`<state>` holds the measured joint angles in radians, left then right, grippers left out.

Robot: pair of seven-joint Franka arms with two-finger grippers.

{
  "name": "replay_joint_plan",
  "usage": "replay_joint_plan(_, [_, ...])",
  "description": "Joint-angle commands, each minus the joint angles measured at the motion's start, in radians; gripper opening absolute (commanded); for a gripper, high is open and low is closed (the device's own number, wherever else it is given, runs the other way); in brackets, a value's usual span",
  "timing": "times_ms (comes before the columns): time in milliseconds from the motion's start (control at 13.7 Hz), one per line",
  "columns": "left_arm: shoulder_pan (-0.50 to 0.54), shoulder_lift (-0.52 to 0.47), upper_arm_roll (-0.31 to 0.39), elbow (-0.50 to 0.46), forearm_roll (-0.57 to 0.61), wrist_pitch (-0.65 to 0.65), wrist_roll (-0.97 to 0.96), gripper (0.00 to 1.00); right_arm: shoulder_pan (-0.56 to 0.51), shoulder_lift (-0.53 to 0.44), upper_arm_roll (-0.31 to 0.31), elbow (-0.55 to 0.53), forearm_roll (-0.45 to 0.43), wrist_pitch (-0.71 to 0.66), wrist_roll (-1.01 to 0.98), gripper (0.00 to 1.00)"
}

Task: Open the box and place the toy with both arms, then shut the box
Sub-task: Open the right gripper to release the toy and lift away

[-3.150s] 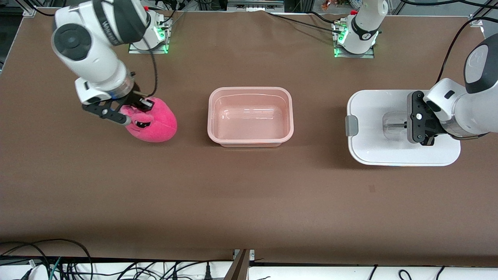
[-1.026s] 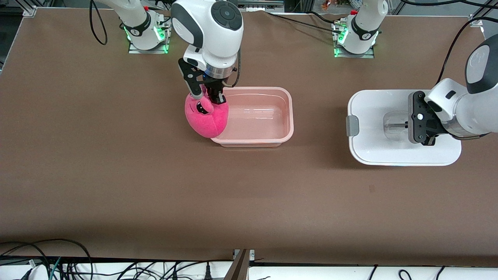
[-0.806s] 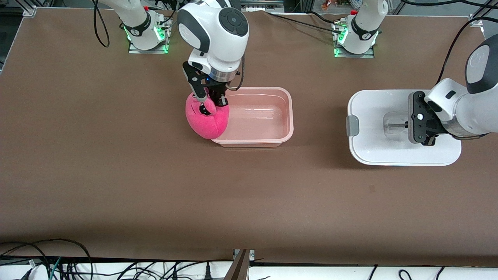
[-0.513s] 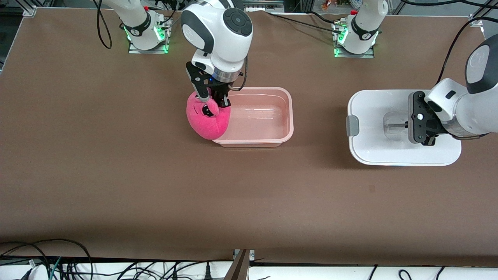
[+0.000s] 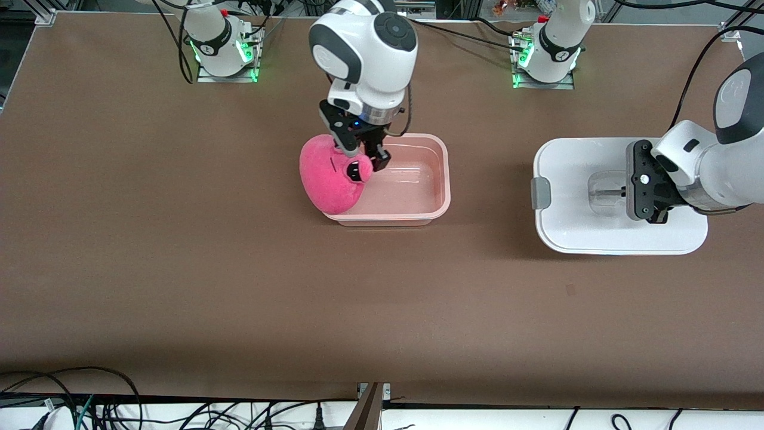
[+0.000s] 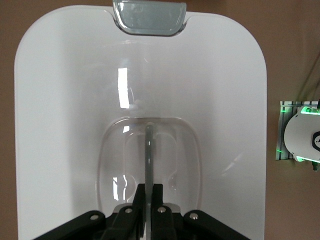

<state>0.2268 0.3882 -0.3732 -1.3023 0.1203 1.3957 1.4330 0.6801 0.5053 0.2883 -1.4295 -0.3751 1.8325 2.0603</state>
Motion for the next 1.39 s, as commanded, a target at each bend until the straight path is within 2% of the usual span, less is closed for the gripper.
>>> replay_joint_plan(0, [0.006,-0.005,-0.006,0.006,0.010,-0.014,0.026,0.00,0.062,0.028,-0.006,0.053,-0.016,0.016,0.020,1.00])
replay_joint_plan(293, [0.006,-0.005,-0.006,0.008,0.010,-0.014,0.026,0.00,0.125,0.044,-0.006,0.055,-0.019,0.060,0.023,1.00])
replay_joint_plan(586, [0.006,-0.005,-0.006,0.008,0.010,-0.014,0.026,0.00,0.113,-0.011,-0.011,0.055,-0.010,0.018,-0.017,1.00])
replay_joint_plan(733, [0.005,-0.005,-0.006,0.008,0.009,-0.014,0.026,0.00,0.083,-0.043,-0.015,0.055,0.014,-0.063,-0.185,1.00])
replay_joint_plan(806, [0.006,-0.005,-0.006,0.008,0.007,-0.014,0.024,0.00,0.046,-0.063,-0.015,0.055,0.054,-0.102,-0.301,1.00])
replay_joint_plan(1099, [-0.007,-0.002,-0.009,0.011,0.001,-0.014,0.017,0.00,-0.126,-0.158,-0.035,0.055,0.162,-0.247,-0.858,1.00])
replay_joint_plan(1245, [-0.050,0.001,-0.027,0.002,-0.026,-0.006,-0.014,0.00,-0.197,-0.178,-0.082,0.055,0.191,-0.294,-1.093,1.00])
replay_joint_plan(1319, [-0.069,0.014,-0.027,0.000,-0.062,-0.003,-0.034,0.00,-0.220,-0.188,-0.125,0.055,0.208,-0.301,-1.199,1.00])
